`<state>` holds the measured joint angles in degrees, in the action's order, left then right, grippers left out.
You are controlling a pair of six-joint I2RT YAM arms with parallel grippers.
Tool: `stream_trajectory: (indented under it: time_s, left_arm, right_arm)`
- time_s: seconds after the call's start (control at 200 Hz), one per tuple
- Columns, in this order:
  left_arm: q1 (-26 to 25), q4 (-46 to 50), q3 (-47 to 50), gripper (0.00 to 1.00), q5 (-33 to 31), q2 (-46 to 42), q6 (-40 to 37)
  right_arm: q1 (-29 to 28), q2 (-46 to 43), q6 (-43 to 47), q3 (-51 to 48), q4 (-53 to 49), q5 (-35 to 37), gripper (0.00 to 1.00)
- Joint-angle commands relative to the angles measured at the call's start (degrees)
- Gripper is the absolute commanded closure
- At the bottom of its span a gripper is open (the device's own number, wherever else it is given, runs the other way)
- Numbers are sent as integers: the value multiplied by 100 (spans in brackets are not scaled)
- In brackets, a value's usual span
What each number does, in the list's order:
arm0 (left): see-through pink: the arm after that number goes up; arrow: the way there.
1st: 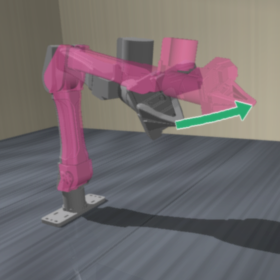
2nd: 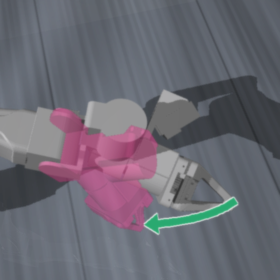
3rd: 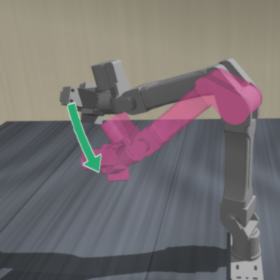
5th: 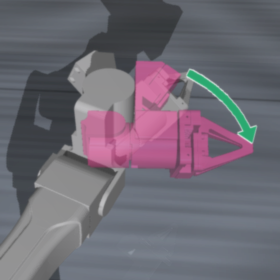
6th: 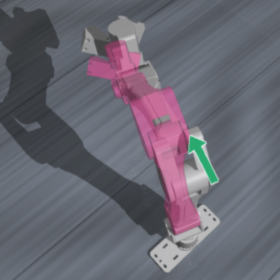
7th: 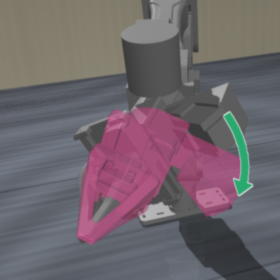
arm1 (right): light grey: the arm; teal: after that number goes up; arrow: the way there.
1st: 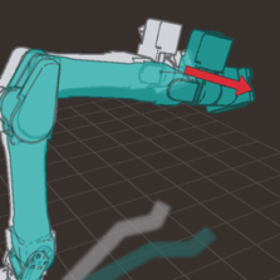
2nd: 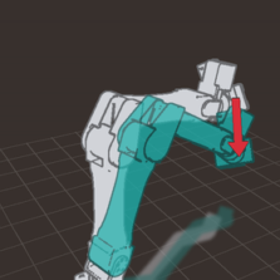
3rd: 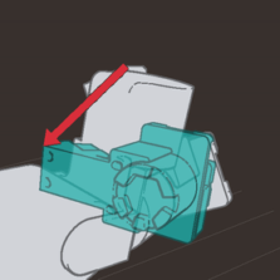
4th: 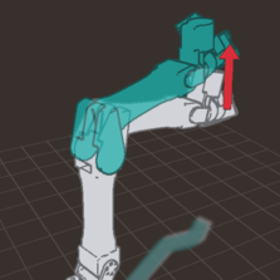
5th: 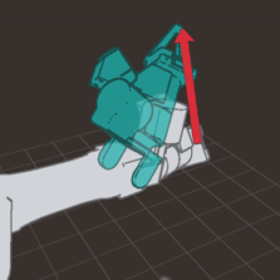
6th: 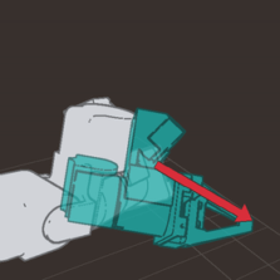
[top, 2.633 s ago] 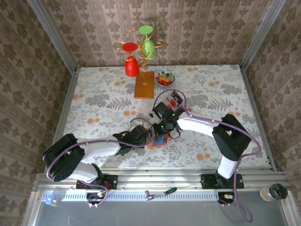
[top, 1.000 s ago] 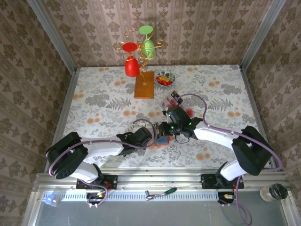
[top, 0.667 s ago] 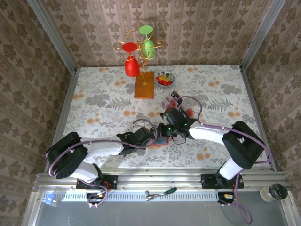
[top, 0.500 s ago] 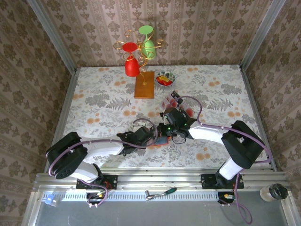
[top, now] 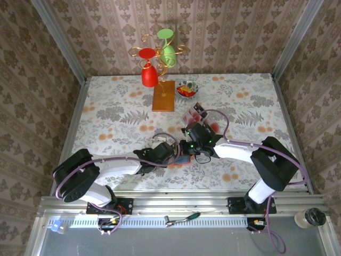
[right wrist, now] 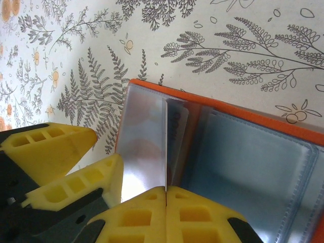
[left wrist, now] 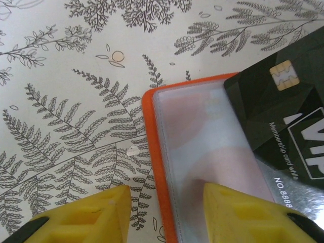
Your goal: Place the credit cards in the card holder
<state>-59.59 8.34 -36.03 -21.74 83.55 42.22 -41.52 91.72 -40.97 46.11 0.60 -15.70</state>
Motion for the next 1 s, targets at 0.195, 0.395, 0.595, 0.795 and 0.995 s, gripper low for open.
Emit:
stream_trajectory:
  time_s: [0.195,0.395,0.595,0.795,0.995]
  left_arm:
    - [-30,75,57,57,-112,100,-4]
    - [-39,82,61,57,-120,92,18]
    - [-52,125,104,57,-138,83,57]
    - [-62,124,89,57,-147,105,85]
    - [-70,133,70,57,-147,116,84]
  right_arm:
    - [40,-565,-128,-188,155,212,100]
    - [38,-837,-447,-574,721,595,100]
    - [36,-942,-690,-1015,1417,889,100]
    - [32,-870,-726,-1165,1782,1047,100]
    - [31,-658,-803,-1154,2035,993,100]
